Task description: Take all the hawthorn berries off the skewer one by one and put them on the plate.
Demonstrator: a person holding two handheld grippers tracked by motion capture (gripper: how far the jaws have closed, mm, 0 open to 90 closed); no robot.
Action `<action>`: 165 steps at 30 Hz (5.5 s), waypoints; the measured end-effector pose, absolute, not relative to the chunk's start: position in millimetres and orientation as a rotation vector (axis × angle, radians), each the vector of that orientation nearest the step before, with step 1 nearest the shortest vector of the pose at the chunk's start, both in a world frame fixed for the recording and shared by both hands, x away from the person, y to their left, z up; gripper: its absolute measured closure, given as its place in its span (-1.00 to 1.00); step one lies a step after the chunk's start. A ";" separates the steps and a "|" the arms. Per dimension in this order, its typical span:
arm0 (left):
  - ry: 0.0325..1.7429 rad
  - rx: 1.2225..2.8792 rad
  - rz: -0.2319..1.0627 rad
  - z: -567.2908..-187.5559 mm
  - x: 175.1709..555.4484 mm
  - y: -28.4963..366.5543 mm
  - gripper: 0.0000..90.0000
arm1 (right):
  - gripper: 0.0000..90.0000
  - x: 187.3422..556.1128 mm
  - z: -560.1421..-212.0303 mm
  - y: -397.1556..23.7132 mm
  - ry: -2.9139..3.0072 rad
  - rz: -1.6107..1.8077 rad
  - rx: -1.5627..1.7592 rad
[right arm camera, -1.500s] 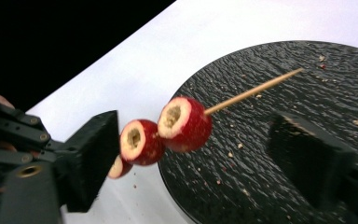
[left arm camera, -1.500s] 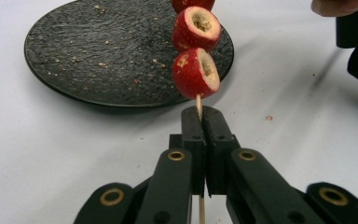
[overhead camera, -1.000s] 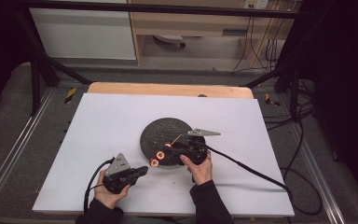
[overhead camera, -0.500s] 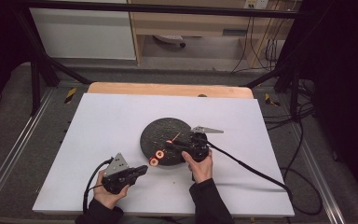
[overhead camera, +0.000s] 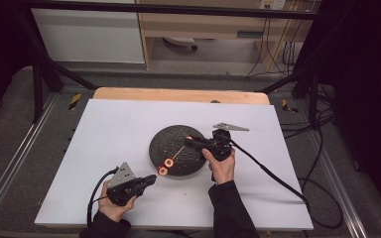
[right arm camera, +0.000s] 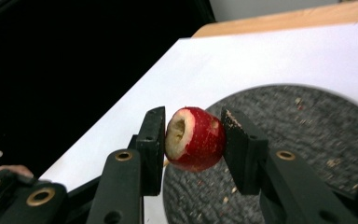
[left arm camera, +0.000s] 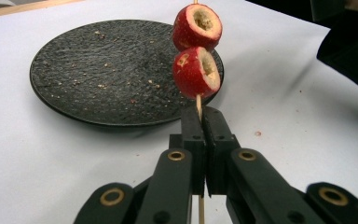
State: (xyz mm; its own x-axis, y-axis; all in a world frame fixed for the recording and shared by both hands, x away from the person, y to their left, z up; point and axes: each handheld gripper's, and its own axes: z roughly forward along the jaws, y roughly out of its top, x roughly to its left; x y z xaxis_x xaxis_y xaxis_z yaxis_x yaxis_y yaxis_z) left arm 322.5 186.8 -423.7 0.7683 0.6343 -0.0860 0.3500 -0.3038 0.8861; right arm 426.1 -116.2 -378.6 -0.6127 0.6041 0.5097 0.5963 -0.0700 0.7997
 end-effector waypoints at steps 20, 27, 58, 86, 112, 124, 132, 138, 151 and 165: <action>0.780 1.911 0.343 -423.9 325.3 191.9 0.96 | 0.39 455.9 -379.4 -132.0 2.109 1.662 1.423; 0.784 1.909 0.339 -424.0 325.8 192.4 0.96 | 0.38 462.4 -417.3 -113.2 2.221 1.526 1.446; 0.789 1.919 0.341 -425.1 326.0 190.9 0.96 | -0.53 435.3 -413.7 -109.4 2.301 1.473 1.289; 0.757 1.949 0.331 -428.1 322.6 178.7 0.96 | -0.71 387.9 -415.2 -101.5 2.352 1.691 1.218; 0.739 1.958 0.324 -429.9 320.3 173.2 0.96 | 0.26 391.5 -425.4 -86.3 2.388 1.862 1.260; 0.733 1.948 0.329 -428.4 319.6 174.6 0.96 | 0.41 394.0 -419.3 -89.7 2.375 1.889 1.274; 0.732 1.931 0.333 -425.9 319.3 176.9 0.96 | 0.41 401.0 -405.6 -98.8 2.322 1.887 1.267; 0.734 1.924 0.333 -425.0 319.6 178.7 0.96 | 0.41 408.0 -396.3 -106.3 2.294 1.870 1.272; 0.739 1.915 0.336 -424.3 319.8 180.7 0.96 | 0.42 425.0 -373.8 -127.1 2.215 1.844 1.295; 0.752 1.914 0.335 -424.9 321.2 182.5 0.96 | 0.42 448.7 -361.6 -147.3 2.138 1.735 1.353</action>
